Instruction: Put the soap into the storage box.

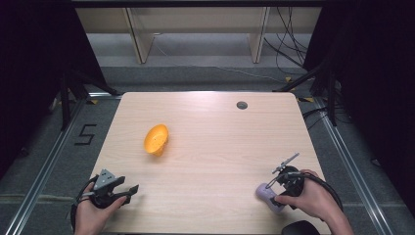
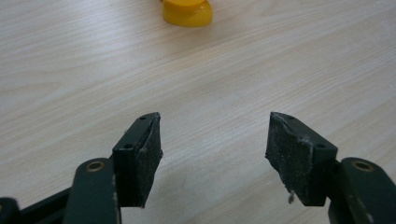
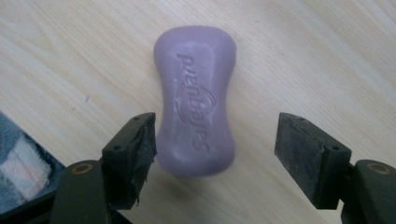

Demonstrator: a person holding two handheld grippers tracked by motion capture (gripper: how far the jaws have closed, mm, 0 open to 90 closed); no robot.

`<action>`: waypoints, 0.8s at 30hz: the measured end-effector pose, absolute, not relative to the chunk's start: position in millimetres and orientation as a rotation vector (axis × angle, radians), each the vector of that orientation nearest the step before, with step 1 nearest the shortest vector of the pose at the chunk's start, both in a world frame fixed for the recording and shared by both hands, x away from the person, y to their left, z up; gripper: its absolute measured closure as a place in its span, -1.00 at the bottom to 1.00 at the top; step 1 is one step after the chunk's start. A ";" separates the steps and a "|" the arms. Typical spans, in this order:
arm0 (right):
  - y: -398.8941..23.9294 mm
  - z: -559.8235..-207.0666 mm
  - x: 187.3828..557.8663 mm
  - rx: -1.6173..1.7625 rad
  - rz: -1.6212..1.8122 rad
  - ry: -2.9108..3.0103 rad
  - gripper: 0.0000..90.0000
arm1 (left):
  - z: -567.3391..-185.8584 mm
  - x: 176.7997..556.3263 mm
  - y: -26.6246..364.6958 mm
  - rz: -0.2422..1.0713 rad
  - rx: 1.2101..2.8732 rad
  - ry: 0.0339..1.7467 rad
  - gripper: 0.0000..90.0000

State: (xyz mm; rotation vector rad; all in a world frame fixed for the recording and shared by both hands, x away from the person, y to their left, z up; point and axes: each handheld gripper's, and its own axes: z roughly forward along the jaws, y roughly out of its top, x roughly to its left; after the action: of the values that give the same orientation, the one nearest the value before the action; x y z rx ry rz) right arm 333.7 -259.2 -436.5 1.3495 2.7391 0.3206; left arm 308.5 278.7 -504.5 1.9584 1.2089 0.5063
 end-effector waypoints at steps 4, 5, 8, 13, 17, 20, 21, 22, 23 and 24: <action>-262.8 -435.4 331.6 1.359 0.315 2.732 -0.33 | -504.9 308.4 277.8 0.504 1.955 1.222 -0.26; -262.3 -434.9 330.3 1.364 0.290 2.740 -0.31 | -504.1 307.9 277.8 0.501 1.957 1.217 -0.27; -259.2 -433.0 329.6 1.354 0.271 2.761 -0.25 | -503.8 307.2 276.9 0.501 1.964 1.221 -0.27; -249.4 -428.5 332.7 1.319 0.220 2.771 -0.17 | -502.5 306.4 276.3 0.496 1.964 1.208 -0.27; -240.3 -428.8 336.5 1.331 0.171 2.779 -0.13 | -502.1 308.1 276.0 0.499 1.961 1.199 -0.27; -239.8 -429.8 338.9 1.289 0.168 2.804 -0.13 | -500.8 309.3 276.6 0.513 1.975 1.182 -0.27; -237.7 -430.3 340.5 1.295 0.167 2.810 -0.14 | -499.5 309.2 274.5 0.519 1.951 1.199 -0.27; -237.7 -430.3 340.5 1.295 0.167 2.810 -0.14 | -499.5 309.2 274.5 0.519 1.951 1.199 -0.27; -236.0 -431.8 343.9 1.293 0.155 2.831 -0.16 | -499.8 310.2 273.2 0.513 1.926 1.198 -0.27; -234.8 -432.7 345.4 1.299 0.144 2.833 -0.17 | -499.5 310.4 272.6 0.518 1.926 1.201 -0.27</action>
State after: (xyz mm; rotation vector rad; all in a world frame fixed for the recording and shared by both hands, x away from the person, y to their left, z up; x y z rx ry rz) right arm 345.4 -234.8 -432.7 1.2995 2.8328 0.1439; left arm 310.4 272.6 -499.5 1.9261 1.2006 0.5178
